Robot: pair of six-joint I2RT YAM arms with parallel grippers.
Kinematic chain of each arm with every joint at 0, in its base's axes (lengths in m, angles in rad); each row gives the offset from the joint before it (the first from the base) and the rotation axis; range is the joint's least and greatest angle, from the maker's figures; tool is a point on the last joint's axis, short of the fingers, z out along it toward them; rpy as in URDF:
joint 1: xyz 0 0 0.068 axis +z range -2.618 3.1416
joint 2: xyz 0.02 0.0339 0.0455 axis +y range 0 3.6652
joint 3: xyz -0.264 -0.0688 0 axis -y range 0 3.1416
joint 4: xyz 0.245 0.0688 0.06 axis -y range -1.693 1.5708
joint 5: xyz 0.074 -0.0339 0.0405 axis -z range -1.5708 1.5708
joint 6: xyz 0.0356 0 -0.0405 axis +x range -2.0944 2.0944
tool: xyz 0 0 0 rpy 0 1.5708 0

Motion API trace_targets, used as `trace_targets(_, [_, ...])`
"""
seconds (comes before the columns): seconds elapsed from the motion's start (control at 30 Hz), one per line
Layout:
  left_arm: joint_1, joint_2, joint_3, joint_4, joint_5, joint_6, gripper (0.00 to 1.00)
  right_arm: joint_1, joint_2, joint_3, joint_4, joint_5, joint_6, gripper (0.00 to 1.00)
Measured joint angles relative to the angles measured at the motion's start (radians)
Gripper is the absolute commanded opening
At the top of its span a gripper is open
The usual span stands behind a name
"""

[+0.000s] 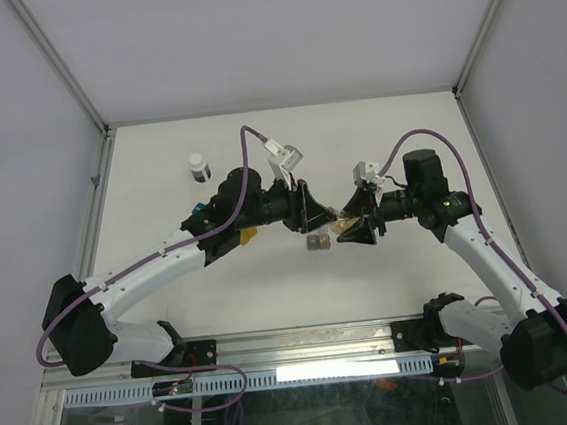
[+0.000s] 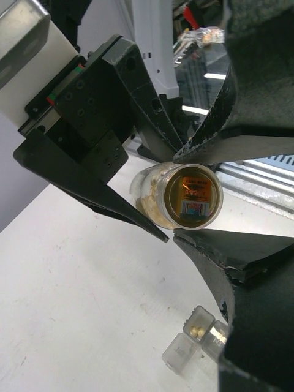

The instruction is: Sort the pills into containers

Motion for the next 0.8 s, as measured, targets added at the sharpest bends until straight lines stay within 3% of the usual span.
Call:
trace_targets(0.2, [0.019, 0.035, 0.016, -0.002, 0.138, 0.167, 0.17, -0.001, 0.0, -0.001, -0.048, 0.006, -0.01, 0.0])
trace_targets(0.53, [0.026, 0.027, 0.011, -0.05, 0.394, 0.838, 0.26, 0.015, 0.0, -0.005, -0.101, -0.017, -0.033, 0.0])
trace_targets(0.67, [0.026, 0.05, 0.055, -0.117, 0.431, 0.988, 0.42, 0.013, 0.0, -0.005, -0.103, -0.014, -0.036, 0.0])
trace_targets(0.8, [0.024, 0.072, 0.088, -0.15, 0.438, 1.036, 0.69, 0.011, 0.0, -0.004, -0.087, -0.01, -0.032, 0.0])
